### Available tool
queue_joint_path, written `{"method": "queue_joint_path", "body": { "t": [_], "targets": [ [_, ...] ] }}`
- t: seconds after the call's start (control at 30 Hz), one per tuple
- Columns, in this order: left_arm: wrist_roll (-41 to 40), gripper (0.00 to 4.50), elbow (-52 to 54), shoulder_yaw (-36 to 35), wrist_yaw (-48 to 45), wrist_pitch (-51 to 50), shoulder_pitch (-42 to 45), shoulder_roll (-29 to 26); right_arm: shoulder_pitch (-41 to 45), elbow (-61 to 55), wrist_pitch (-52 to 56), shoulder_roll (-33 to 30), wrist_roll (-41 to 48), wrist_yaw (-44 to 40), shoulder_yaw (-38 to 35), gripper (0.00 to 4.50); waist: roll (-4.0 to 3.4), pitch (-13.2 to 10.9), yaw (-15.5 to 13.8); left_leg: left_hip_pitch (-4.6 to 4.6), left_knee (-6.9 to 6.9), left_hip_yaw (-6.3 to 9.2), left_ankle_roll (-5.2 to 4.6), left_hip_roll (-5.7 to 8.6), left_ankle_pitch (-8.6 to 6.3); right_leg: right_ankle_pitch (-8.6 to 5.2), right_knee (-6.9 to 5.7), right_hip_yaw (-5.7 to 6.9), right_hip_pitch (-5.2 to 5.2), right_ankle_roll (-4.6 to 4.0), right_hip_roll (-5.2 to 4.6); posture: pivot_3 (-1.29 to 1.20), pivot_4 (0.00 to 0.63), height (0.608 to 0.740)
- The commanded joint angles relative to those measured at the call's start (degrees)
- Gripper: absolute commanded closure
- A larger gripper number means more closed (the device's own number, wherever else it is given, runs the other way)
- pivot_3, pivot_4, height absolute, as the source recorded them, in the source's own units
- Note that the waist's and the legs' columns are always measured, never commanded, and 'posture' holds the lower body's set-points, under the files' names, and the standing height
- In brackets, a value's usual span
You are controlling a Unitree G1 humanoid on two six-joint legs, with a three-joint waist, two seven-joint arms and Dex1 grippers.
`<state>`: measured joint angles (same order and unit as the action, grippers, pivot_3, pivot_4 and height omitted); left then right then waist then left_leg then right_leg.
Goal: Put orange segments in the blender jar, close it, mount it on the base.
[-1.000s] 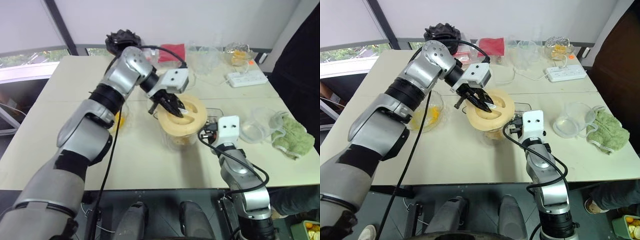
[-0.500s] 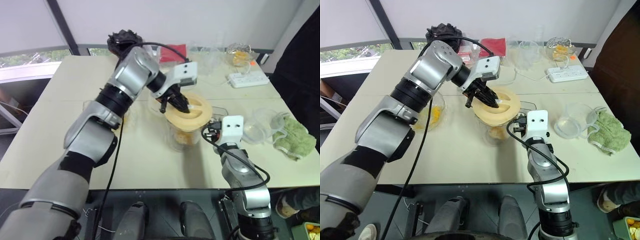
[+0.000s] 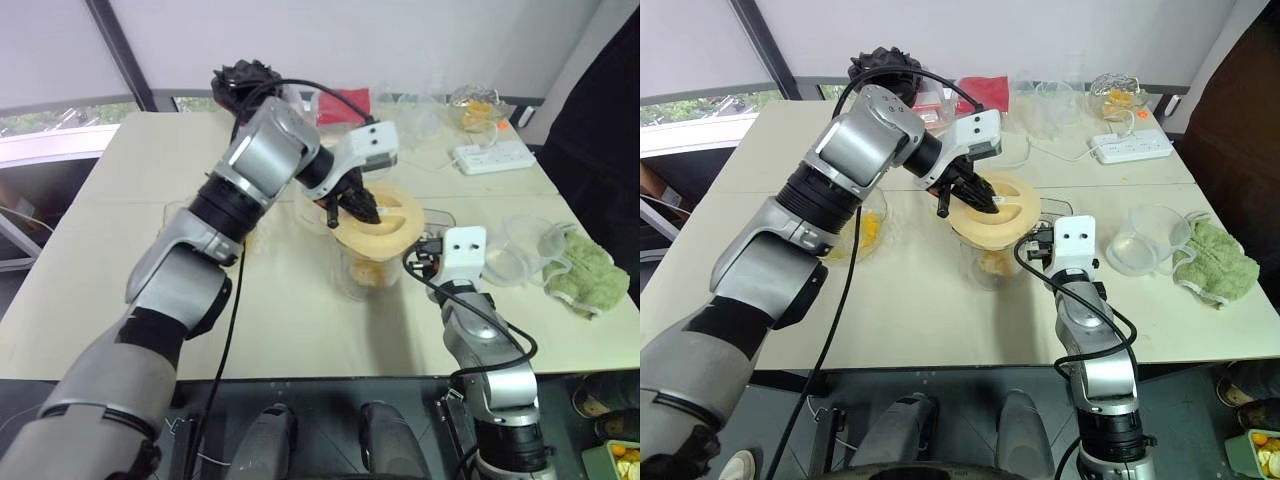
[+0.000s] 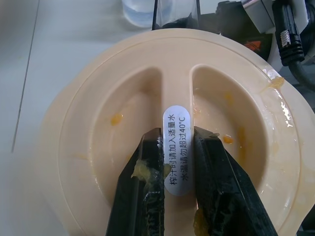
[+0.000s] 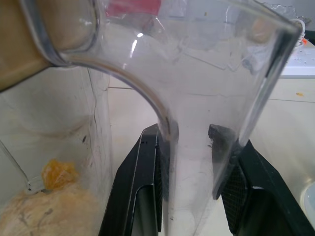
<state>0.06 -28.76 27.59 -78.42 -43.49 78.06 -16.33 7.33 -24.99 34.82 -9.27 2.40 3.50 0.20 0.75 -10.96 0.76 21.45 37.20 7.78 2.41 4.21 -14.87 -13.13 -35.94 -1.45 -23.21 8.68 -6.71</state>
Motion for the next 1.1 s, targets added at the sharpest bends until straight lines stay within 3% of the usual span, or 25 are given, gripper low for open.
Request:
{"method": "queue_joint_path", "body": {
  "t": [0.03, 0.27, 0.3, 0.4, 0.57, 0.8, 0.93, 1.1],
  "targets": [
    [3.02, 4.24, 0.6, 0.35, 5.36, -0.77, -1.04, -1.16, 0.0, -0.57, -0.86, -1.03, -2.79, -0.28, 1.08, 3.56, 0.0, 0.0, 0.05, 0.0, -0.01, 0.0, 0.0, 0.0, 0.0, 0.0, 0.0, 0.0, -0.01, 0.0, 0.0, 0.0, 0.15, 0.74],
    [2.5, 4.24, 2.32, -0.24, 5.35, 1.95, -1.94, -1.66, 0.42, 0.15, -1.33, -1.61, -2.74, -0.81, 0.53, 3.56, 0.0, 0.0, 0.03, 0.0, -0.02, 0.0, 0.0, -0.01, 0.0, 0.0, 0.02, 0.0, -0.01, 0.0, 0.0, 0.0, 0.15, 0.74],
    [2.42, 3.44, 2.58, -0.3, 5.25, 2.14, -2.05, -1.75, 0.46, 0.19, -1.34, -1.6, -2.77, -0.81, 0.58, 3.56, -0.01, 0.0, 0.04, 0.0, -0.02, 0.0, 0.0, -0.01, 0.0, 0.0, 0.02, 0.0, -0.01, 0.0, 0.0, 0.0, 0.15, 0.74],
    [2.14, 2.4, 3.71, -0.67, 6.15, 2.91, -2.73, -1.79, 0.38, 0.27, -1.48, -1.55, -2.81, -0.91, 0.65, 3.56, 0.0, -0.01, 0.1, 0.01, -0.04, 0.0, 0.0, -0.02, 0.0, 0.0, 0.04, 0.0, -0.02, 0.0, 0.0, 0.0, 0.15, 0.74],
    [0.74, 0.02, 5.59, -2.34, 7.24, 2.23, -3.31, -1.8, 0.37, 0.35, -1.46, -1.37, -3.05, -0.96, 0.79, 3.56, -0.01, -0.01, 0.1, 0.02, -0.08, 0.01, 0.01, -0.03, 0.0, 0.0, 0.07, 0.0, -0.04, -0.01, 0.0, 0.0, 0.15, 0.74],
    [-5.81, 0.02, 4.77, -12.17, 11.52, -1.83, 1.5, 0.36, 0.08, 0.45, -1.58, -1.38, -3.4, -1.46, 0.75, 3.56, 0.01, -0.07, 0.24, 0.15, -0.13, 0.0, 0.01, -0.03, 0.0, 0.0, 0.08, 0.0, -0.21, -0.01, 0.02, 0.0, 0.15, 0.74],
    [-12.82, 0.02, 2.3, -23.57, 18.08, -4.3, 5.14, 2.4, -0.16, 0.42, -1.62, -1.42, -3.44, -1.6, 0.62, 3.56, 0.01, -0.1, 0.4, 0.23, -0.13, -0.01, 0.01, -0.03, 0.0, 0.0, 0.09, 0.0, -0.3, -0.01, 0.02, 0.0, 0.15, 0.74],
    [-14.42, 0.02, 5.31, -27.94, 21.66, -0.52, 0.9, -1.23, -0.45, 0.61, -1.91, -1.71, -3.2, -2.01, 0.08, 3.56, -0.09, -0.04, 0.57, 0.1, -0.21, -0.03, 0.02, -0.04, -0.01, -0.01, 0.11, 0.0, -0.23, 0.0, 0.01, 0.0, 0.15, 0.74]
  ]
}}
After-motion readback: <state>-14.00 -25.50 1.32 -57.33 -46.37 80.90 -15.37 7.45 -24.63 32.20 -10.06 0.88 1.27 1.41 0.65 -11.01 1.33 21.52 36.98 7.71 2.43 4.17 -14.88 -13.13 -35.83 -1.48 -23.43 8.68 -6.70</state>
